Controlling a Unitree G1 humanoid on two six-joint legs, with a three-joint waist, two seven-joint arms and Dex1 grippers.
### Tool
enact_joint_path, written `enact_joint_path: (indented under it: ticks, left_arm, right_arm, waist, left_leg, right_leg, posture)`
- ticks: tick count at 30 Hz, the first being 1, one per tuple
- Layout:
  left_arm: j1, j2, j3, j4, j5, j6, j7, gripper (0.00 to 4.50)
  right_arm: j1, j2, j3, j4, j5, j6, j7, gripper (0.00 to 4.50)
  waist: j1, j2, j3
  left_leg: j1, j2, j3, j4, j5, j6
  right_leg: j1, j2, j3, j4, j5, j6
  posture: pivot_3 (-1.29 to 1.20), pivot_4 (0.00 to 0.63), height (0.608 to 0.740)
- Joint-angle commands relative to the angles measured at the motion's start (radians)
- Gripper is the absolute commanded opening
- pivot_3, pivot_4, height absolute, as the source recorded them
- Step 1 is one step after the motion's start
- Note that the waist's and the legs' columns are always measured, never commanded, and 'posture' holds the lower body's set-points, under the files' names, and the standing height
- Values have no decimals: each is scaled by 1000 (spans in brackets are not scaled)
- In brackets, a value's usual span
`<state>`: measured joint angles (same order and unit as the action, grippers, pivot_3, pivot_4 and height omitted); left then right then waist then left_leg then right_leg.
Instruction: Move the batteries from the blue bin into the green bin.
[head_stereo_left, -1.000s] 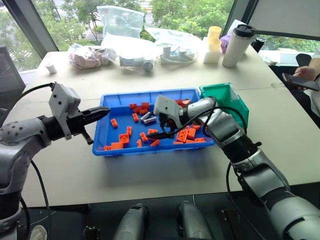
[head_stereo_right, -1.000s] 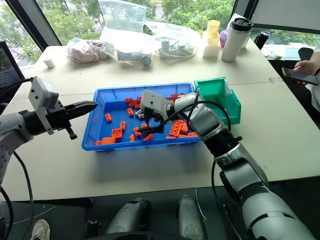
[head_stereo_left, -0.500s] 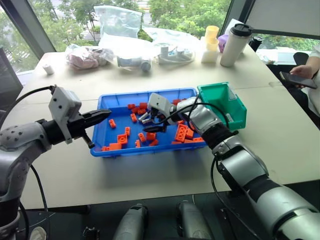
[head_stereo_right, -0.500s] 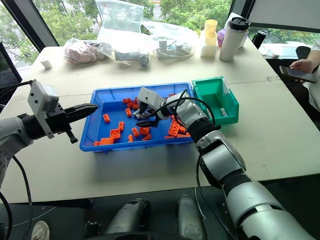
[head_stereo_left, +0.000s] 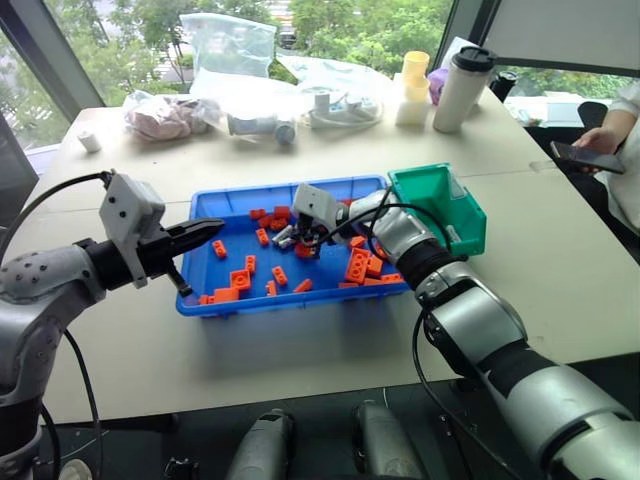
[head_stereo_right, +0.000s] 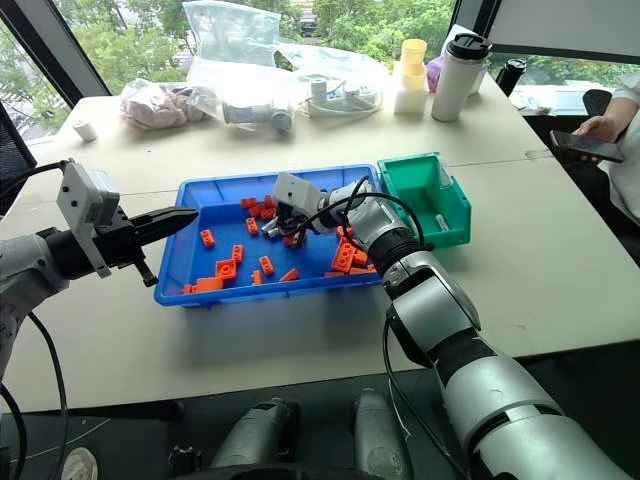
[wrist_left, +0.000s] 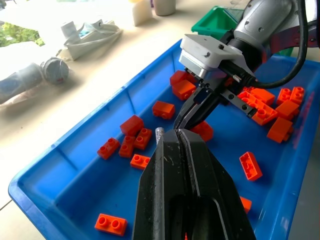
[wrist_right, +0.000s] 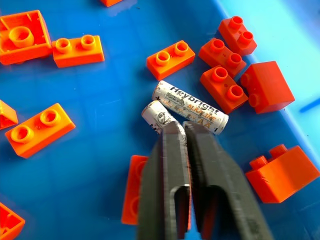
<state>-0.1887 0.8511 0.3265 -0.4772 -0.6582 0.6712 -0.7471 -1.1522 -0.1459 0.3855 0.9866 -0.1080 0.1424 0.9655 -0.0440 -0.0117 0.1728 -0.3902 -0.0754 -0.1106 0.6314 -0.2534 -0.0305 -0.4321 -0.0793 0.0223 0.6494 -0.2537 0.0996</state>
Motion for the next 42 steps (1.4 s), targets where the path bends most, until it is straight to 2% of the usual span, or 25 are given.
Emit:
enact_joint_path:
  ticks: [1,5,10,13,15,18,21,23,26,33,37,42]
  left_arm:
    - [-10,1,0,-26,0,-8,7,0]
    - [-9,0,-1,-29,-2,-8,11,0]
    - [-6,1,0,-33,-3,-6,14,0]
    - [-8,-3,-7,-31,-1,-8,15,0]
    - [-13,-5,-17,-28,2,-10,15,0]
    - [-21,-5,-26,-21,3,-12,12,0]
    - [-35,-2,-33,-9,3,-13,7,0]
    - [-44,0,-37,-4,6,-14,2,0]
    - [-50,3,-37,0,7,-13,-2,0]
    - [-35,12,-10,-12,6,-4,-6,0]
    - [-19,19,10,-26,1,2,-3,0]
    - [-7,21,23,-36,-1,6,3,0]
  right_arm:
    - [9,-10,-9,-67,-1,39,58,42]
    - [51,-53,-2,-201,-11,72,97,42]
    - [175,-160,-7,-436,-1,150,158,42]
    - [244,-239,-43,-554,18,210,172,42]
    - [246,-246,-87,-603,56,275,153,42]
    - [228,-238,-118,-650,91,333,137,847]
    - [195,-220,-115,-666,93,358,111,2403]
    - [181,-194,-93,-656,90,346,105,3258]
    - [169,-148,-63,-616,80,321,99,3258]
    - [107,-23,-10,-347,43,192,66,3258]
    - [44,15,-14,-161,18,103,32,3258]
    - [2,32,-24,-36,5,34,28,3258]
  waist:
    - [0,0,0]
    - [1,0,0]
    - [3,0,0]
    - [3,0,0]
    - [4,0,0]
    - [1,0,0]
    - [-1,0,0]
    - [0,0,0]
    - [1,0,0]
    - [1,0,0]
    - [-1,0,0]
    - [-1,0,0]
  left_leg:
    - [0,0,0,0,0,0]
    - [0,0,0,0,0,0]
    - [-1,0,0,0,0,1]
    - [0,0,0,0,0,1]
    - [-1,0,0,0,0,1]
    - [-1,0,0,0,0,1]
    - [-1,1,0,-1,0,1]
    - [-1,1,0,-1,0,1]
    - [-1,0,1,-1,0,1]
    - [-1,0,0,0,0,0]
    - [-1,0,0,0,0,0]
    - [-1,0,0,-1,0,-1]
  right_leg:
    - [0,0,0,0,0,0]
    - [0,0,0,0,0,0]
    - [0,-1,0,0,0,0]
    - [0,0,0,0,0,0]
    - [0,-1,0,0,0,0]
    - [0,-1,0,0,0,0]
    - [-1,0,0,0,0,0]
    - [-1,0,0,0,0,0]
    - [-1,-1,0,0,0,0]
    - [-1,-1,0,0,0,0]
    - [-1,0,0,0,0,0]
    - [-1,0,0,0,0,0]
  posture:
    - [0,150,740]
    - [0,150,740]
    - [0,150,740]
    - [0,150,740]
    - [0,150,740]
    - [0,150,740]
    - [0,150,740]
    - [0,150,740]
    - [0,150,740]
    - [0,150,740]
    - [0,150,740]
    - [0,150,740]
